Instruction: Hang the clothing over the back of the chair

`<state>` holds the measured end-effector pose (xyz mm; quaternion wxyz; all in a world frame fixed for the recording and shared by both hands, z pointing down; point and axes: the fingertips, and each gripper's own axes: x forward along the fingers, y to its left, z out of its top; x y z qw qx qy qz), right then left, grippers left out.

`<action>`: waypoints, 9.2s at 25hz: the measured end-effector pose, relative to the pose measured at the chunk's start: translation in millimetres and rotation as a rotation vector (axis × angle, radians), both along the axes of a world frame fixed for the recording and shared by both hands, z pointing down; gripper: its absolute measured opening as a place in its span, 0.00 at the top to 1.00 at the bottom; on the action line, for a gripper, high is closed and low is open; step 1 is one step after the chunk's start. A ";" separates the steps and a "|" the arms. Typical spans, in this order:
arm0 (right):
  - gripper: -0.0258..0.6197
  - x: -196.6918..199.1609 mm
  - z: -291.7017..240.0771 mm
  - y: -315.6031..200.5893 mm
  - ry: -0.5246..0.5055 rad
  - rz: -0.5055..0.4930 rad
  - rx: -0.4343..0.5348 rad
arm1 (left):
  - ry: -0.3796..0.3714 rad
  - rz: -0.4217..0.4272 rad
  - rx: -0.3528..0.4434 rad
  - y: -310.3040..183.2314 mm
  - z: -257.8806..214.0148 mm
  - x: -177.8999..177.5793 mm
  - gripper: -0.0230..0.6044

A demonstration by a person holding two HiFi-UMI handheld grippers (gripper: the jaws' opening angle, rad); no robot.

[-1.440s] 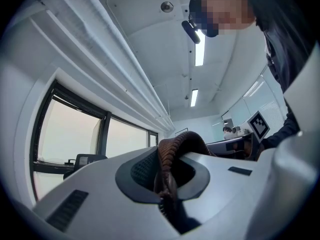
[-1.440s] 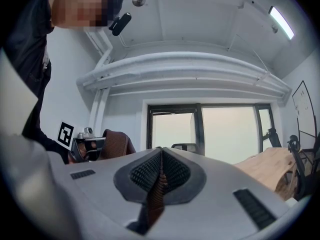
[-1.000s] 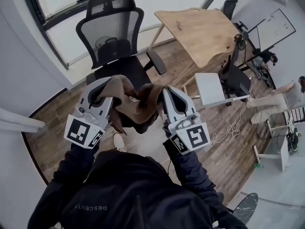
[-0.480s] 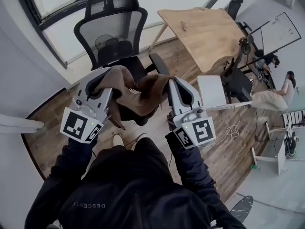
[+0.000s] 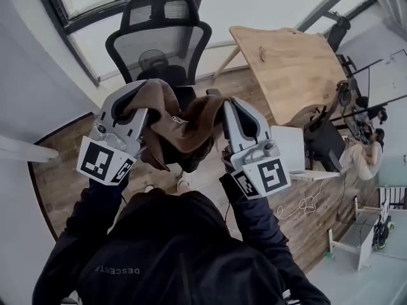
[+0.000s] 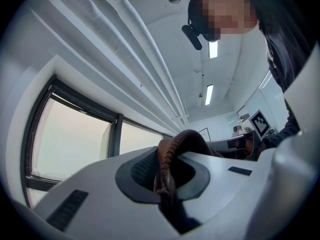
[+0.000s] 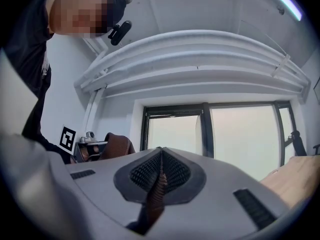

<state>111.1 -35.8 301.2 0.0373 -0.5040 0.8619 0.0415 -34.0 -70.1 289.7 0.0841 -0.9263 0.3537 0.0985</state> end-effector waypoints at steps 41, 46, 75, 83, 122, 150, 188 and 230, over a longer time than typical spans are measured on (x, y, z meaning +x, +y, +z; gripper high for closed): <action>0.94 15.9 -43.9 -220.3 0.029 -0.292 0.082 | 0.011 -0.321 0.042 -171.7 -41.1 17.3 0.91; 0.94 15.4 -71.4 -258.8 0.043 -0.287 0.122 | -0.003 -0.334 0.087 -208.0 -66.4 7.1 0.91; 0.94 -36.6 -197.4 -505.0 0.094 -0.255 0.268 | -0.133 -0.342 0.225 -442.2 -187.5 -43.4 0.91; 0.94 -56.0 -179.2 -587.4 0.116 -0.225 0.259 | -0.136 -0.367 0.209 -515.3 -173.8 -72.3 0.91; 0.93 -48.7 51.5 -761.6 0.193 -0.043 -0.089 | -0.195 -0.534 -0.228 -676.9 63.1 -161.2 0.90; 0.72 -39.8 57.4 -745.3 0.222 -0.089 -0.113 | -0.172 -0.477 -0.353 -649.9 97.1 -163.6 0.43; 0.82 -15.3 31.3 -273.5 0.118 -0.387 -0.020 | -0.064 -0.183 -0.214 -218.4 44.4 29.7 0.55; 0.95 -5.2 82.3 -112.7 0.077 -0.473 -0.056 | -0.133 -0.133 -0.181 -71.5 92.3 89.7 0.93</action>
